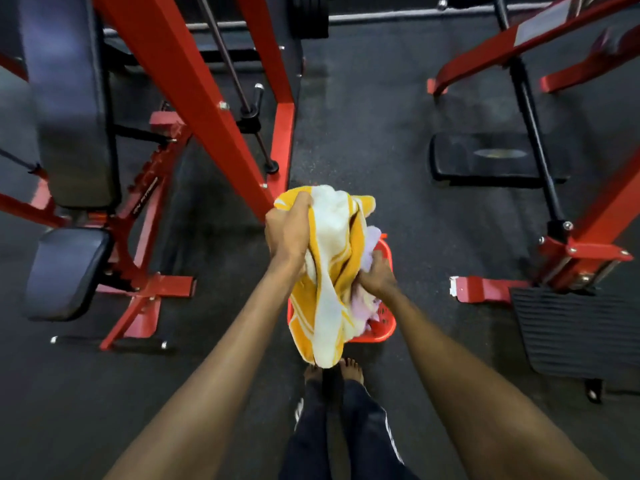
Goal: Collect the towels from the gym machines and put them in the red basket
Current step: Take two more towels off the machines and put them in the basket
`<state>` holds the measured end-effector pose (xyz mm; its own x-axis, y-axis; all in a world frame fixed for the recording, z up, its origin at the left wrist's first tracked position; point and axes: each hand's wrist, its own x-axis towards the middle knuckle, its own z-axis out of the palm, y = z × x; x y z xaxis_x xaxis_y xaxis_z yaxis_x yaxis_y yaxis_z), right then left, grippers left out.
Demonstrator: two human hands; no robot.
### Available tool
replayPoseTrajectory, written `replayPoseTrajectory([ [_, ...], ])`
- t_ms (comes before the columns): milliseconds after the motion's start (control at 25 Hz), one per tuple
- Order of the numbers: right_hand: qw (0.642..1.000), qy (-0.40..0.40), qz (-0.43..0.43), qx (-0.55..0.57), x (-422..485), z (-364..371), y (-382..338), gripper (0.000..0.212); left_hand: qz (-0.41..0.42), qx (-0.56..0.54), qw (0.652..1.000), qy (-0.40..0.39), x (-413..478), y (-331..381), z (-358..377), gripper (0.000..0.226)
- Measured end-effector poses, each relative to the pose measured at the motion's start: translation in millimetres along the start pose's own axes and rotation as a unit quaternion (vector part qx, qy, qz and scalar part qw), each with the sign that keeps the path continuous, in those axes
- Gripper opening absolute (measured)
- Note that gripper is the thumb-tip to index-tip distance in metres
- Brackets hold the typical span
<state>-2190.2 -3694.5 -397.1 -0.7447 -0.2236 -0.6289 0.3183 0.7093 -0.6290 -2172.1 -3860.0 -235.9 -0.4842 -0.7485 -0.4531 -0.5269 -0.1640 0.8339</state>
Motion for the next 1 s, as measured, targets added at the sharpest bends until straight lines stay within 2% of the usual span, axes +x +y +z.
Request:
replayPoseTrajectory([
  [80,0.987,-0.07,0.044,-0.139,34.7,12.8,23.9,0.08,-0.009,0.027,1.0,0.001,21.4,-11.7,9.1,0.027],
  [160,0.981,-0.082,0.035,-0.171,39.9,10.2,21.0,0.07,-0.029,0.026,0.999,-0.022,28.3,-12.9,16.6,0.026],
  [280,1.0,0.0,0.029,-0.006,39.0,-11.7,-5.5,0.041,0.008,-0.031,0.998,-0.057,24.6,18.9,32.0,0.028],
  [400,0.984,0.002,0.064,0.168,32.3,-39.9,-27.2,0.033,0.123,-0.068,0.987,-0.08,12.0,92.6,41.7,0.035],
  [480,0.982,0.05,0.044,0.177,29.2,-55.9,-32.8,0.023,0.216,-0.077,0.968,-0.1,3.5,134.4,37.4,0.036],
  [560,0.977,0.117,0.052,0.168,33.8,-70.2,-33.8,0.024,0.248,-0.044,0.962,-0.107,4.5,137.6,31.1,0.038],
  [640,0.972,0.164,0.064,0.155,37.5,-78.8,-31.2,0.033,0.211,0.048,0.971,-0.097,14.7,96.0,25.5,0.036],
  [720,0.968,0.181,0.079,0.155,40.5,-74.1,-28.7,0.035,0.104,0.158,0.976,-0.104,33.6,20.6,30.0,0.042],
  [800,0.977,0.166,0.066,0.118,47.2,-52.6,-22.2,0.033,0.008,0.198,0.969,-0.145,59.9,-65.6,44.3,0.052],
  [920,0.982,0.179,0.007,0.055,77.3,4.8,10.1,0.037,-0.087,0.257,0.929,-0.252,103.2,-173.5,76.4,0.053],
  [1000,0.986,0.163,-0.01,0.036,109.3,54.3,42.9,0.046,-0.088,0.332,0.893,-0.29,134.7,-233.6,99.4,0.053],
])
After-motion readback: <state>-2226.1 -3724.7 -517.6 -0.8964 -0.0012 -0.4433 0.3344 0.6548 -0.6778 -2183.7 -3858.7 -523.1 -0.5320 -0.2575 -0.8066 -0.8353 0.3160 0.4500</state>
